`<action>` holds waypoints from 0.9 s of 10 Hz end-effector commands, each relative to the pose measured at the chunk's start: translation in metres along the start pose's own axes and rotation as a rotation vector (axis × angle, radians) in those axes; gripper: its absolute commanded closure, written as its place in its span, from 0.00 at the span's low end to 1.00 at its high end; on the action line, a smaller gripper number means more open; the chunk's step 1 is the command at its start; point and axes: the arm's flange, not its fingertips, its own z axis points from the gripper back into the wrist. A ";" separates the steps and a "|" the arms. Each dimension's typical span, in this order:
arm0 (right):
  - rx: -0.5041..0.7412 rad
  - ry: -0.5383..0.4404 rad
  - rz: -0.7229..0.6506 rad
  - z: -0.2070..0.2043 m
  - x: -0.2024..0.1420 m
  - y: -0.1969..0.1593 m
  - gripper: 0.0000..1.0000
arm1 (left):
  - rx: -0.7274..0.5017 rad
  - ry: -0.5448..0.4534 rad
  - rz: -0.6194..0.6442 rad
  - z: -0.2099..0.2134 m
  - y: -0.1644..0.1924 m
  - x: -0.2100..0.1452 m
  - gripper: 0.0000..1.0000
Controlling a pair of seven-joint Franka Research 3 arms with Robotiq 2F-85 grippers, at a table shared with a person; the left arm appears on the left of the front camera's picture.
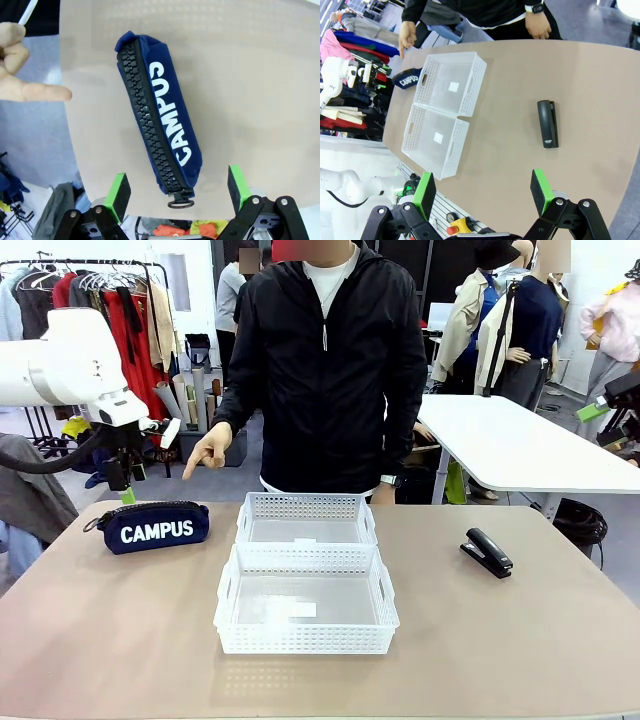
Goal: Distribute items into two baskets.
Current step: Pick up the Pencil pouch that the person points to.
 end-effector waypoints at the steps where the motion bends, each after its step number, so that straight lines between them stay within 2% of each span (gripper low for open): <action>1: -0.006 -0.011 0.005 0.000 0.002 0.001 0.00 | 0.011 0.032 -0.025 0.001 0.004 -0.003 0.00; 2: -0.006 -0.011 0.005 0.000 0.002 0.001 0.00 | 0.000 0.000 0.000 0.000 0.000 0.000 0.00; 7: -0.006 -0.011 0.005 0.000 0.002 0.001 0.00 | 0.000 0.007 -0.007 0.000 0.000 0.001 0.00; 9: -0.006 -0.011 0.005 0.000 0.002 0.001 0.00 | 0.011 -0.024 0.027 -0.006 0.010 0.003 0.00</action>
